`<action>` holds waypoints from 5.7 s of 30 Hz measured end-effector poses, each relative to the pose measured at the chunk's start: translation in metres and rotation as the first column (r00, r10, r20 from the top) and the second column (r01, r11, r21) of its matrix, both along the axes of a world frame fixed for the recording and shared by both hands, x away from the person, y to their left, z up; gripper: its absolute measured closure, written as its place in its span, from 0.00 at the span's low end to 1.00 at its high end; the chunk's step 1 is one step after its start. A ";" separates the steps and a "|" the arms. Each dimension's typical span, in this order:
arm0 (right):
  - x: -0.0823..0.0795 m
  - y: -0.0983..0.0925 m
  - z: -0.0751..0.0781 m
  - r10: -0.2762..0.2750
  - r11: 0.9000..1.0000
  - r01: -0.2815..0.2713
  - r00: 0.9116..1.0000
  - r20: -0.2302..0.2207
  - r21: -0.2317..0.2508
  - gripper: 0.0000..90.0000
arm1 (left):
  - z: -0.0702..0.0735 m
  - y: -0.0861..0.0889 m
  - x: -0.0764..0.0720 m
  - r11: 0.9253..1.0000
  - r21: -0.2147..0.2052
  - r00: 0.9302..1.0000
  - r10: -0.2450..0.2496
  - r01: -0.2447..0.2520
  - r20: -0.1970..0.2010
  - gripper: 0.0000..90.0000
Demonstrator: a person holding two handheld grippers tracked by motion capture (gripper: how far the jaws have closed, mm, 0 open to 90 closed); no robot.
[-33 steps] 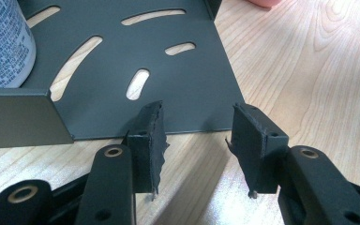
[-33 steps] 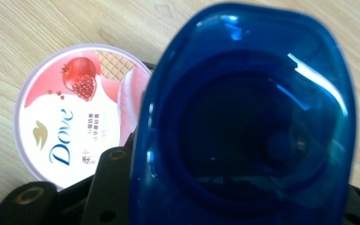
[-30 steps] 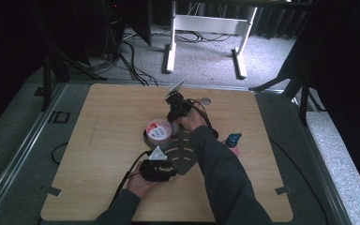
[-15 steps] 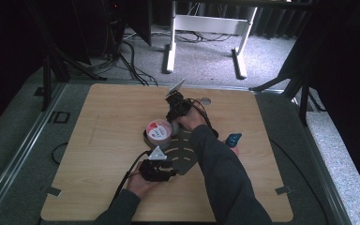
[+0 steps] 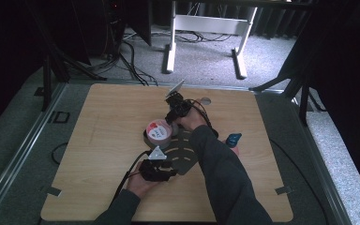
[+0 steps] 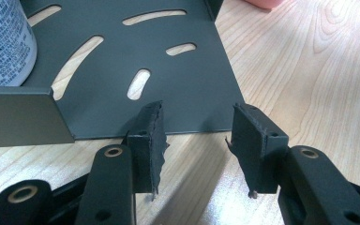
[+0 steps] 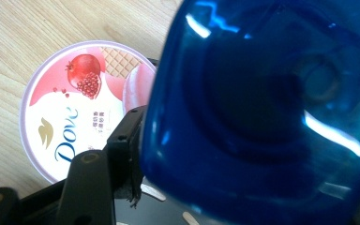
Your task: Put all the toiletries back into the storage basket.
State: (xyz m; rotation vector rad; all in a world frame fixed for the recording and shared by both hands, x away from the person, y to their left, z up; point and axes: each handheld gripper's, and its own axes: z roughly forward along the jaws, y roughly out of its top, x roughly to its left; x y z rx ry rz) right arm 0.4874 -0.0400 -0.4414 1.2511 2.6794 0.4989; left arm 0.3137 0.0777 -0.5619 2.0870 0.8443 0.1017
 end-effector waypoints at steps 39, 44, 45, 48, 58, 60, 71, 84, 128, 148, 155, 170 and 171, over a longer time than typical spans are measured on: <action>-0.052 -0.040 0.016 0.120 0.992 -0.122 0.988 0.097 0.015 0.50 | 0.000 0.001 0.001 1.000 -0.009 1.000 0.003 -0.003 -0.007 0.60; -0.062 -0.046 0.020 0.137 0.990 -0.140 0.982 0.130 0.015 0.50 | 0.000 0.001 0.001 1.000 -0.008 1.000 0.003 -0.003 -0.006 0.60; -0.064 -0.047 0.021 0.139 0.990 -0.143 0.980 0.139 0.017 0.50 | 0.000 0.001 0.001 1.000 -0.009 1.000 0.003 -0.003 -0.007 0.60; -0.070 -0.051 0.024 0.148 0.988 -0.153 0.976 0.158 0.020 0.51 | 0.000 0.001 0.001 1.000 -0.008 1.000 0.003 -0.003 -0.006 0.60; -0.090 -0.070 0.029 0.168 0.985 -0.174 0.964 0.207 0.013 0.52 | 0.000 0.001 0.001 1.000 -0.010 1.000 0.003 -0.003 -0.008 0.60; -0.094 -0.073 0.029 0.173 0.984 -0.180 0.960 0.218 0.012 0.52 | 0.000 0.001 0.001 1.000 -0.010 1.000 0.003 -0.003 -0.007 0.60; -0.114 -0.091 0.022 0.190 0.978 -0.206 0.952 0.238 0.044 0.53 | 0.000 0.001 0.001 1.000 -0.009 1.000 0.002 -0.002 -0.009 0.60; -0.133 -0.112 0.019 0.163 0.977 -0.192 0.955 0.248 0.095 0.51 | 0.000 0.001 0.001 1.000 -0.009 1.000 0.002 -0.002 -0.009 0.60; -0.174 -0.210 0.008 0.025 0.984 -0.076 0.953 0.302 0.159 0.40 | 0.000 0.001 0.001 1.000 -0.014 1.000 0.002 -0.002 -0.014 0.60; -0.151 -0.223 -0.005 -0.027 0.987 -0.029 0.940 0.339 0.157 0.34 | 0.000 0.002 0.001 1.000 -0.015 1.000 0.003 -0.003 -0.014 0.60; -0.139 -0.220 -0.012 -0.029 0.987 -0.028 0.939 0.343 0.160 0.33 | 0.000 0.001 0.001 1.000 -0.015 1.000 0.003 -0.003 -0.013 0.60; -0.123 -0.212 -0.023 -0.031 0.982 -0.038 0.935 0.352 0.187 0.31 | 0.000 0.002 0.002 1.000 -0.015 1.000 0.002 -0.002 -0.015 0.60; -0.123 -0.211 -0.023 -0.032 0.981 -0.038 0.935 0.354 0.189 0.31 | 0.000 0.002 0.002 1.000 -0.016 1.000 0.002 -0.003 -0.015 0.59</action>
